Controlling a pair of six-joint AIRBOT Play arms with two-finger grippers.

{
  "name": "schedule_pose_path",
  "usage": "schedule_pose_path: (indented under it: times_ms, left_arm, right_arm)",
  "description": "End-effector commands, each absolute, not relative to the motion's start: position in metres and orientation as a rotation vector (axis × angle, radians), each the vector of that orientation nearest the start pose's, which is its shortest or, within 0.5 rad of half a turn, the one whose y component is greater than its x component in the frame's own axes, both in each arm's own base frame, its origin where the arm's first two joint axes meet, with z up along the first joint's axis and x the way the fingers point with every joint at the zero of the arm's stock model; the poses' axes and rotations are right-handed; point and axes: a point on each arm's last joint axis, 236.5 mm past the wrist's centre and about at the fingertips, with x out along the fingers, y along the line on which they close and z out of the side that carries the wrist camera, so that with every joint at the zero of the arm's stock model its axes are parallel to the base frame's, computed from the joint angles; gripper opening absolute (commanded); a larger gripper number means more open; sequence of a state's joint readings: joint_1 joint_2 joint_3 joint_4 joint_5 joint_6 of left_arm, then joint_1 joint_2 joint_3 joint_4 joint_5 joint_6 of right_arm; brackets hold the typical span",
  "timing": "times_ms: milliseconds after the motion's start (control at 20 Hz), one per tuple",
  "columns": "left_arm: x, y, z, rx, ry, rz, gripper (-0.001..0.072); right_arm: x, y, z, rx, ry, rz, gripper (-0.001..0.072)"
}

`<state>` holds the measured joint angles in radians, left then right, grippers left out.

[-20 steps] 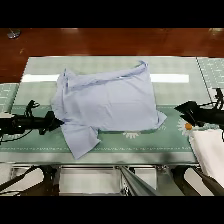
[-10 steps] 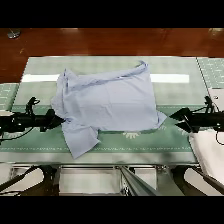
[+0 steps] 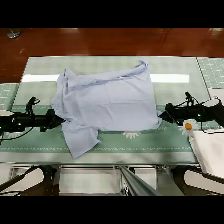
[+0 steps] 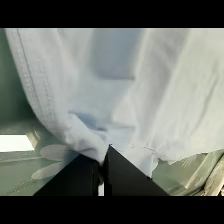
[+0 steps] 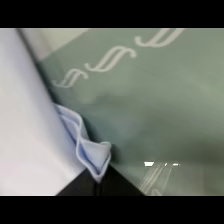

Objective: Fold the shirts.

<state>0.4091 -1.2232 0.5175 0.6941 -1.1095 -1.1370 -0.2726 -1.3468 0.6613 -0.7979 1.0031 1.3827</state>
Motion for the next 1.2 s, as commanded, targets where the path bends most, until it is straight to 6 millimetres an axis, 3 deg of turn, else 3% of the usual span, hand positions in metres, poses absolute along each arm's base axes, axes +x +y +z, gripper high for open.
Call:
schedule_pose_path:
  times_ms: [0, 100, 150, 200, 250, 350, 450, 500, 600, 650, 700, 800, 950, 1050, 1150]
  left_arm:
    - [0.277, -0.062, -0.083, -0.964, 1.344, -0.241, 0.0026]
    - [0.299, -0.063, -0.057, -0.983, 1.273, -0.288, 0.0026]
    - [0.319, -0.063, -0.029, -0.986, 1.193, -0.335, 0.0026]
    - [0.342, -0.062, 0.006, -0.985, 1.088, -0.385, 0.0026]
    - [0.366, -0.061, 0.051, -0.982, 0.959, -0.435, 0.0026]
    - [0.403, -0.053, 0.166, -0.915, 0.665, -0.530, 0.0026]
    - [0.416, -0.041, 0.271, -0.754, 0.423, -0.539, 0.0026]
    - [0.415, -0.036, 0.317, -0.666, 0.321, -0.531, 0.0025]
    - [0.396, -0.036, 0.401, -0.472, 0.163, -0.525, 0.0025]
    - [0.381, -0.038, 0.435, -0.390, 0.109, -0.502, 0.0025]
    - [0.366, -0.040, 0.463, -0.314, 0.061, -0.480, 0.0025]
    - [0.327, -0.049, 0.509, -0.166, -0.040, -0.440, 0.0025]
    - [0.263, -0.066, 0.549, 0.004, -0.150, -0.372, 0.0025]
    - [0.224, -0.070, 0.552, 0.101, -0.166, -0.298, 0.0025]
    - [0.191, -0.063, 0.545, 0.133, -0.138, -0.185, 0.0026]
  right_arm:
    - [0.308, 0.072, -0.109, 0.885, 1.457, 0.128, 0.0020]
    - [0.322, 0.071, -0.084, 0.827, 1.437, 0.195, 0.0020]
    - [0.338, 0.068, -0.060, 0.792, 1.387, 0.225, 0.0020]
    - [0.363, 0.064, -0.022, 0.753, 1.294, 0.256, 0.0019]
    - [0.386, 0.059, 0.020, 0.712, 1.190, 0.277, 0.0019]
    - [0.427, 0.046, 0.126, 0.606, 0.941, 0.295, 0.0019]
    - [0.440, 0.031, 0.239, 0.473, 0.698, 0.279, 0.0019]
    - [0.436, 0.024, 0.288, 0.404, 0.590, 0.259, 0.0019]
    - [0.407, 0.015, 0.380, 0.297, 0.391, 0.211, 0.0019]
    - [0.386, 0.015, 0.414, 0.249, 0.314, 0.197, 0.0019]
    - [0.361, 0.017, 0.446, 0.208, 0.237, 0.186, 0.0019]
    - [0.308, 0.028, 0.486, 0.148, 0.135, 0.189, 0.0019]
    - [0.234, 0.039, 0.512, 0.076, 0.045, 0.164, 0.0019]
    - [0.197, 0.043, 0.514, 0.043, 0.026, 0.146, 0.0020]
    - [0.171, 0.048, 0.506, 0.022, 0.048, 0.139, 0.0020]
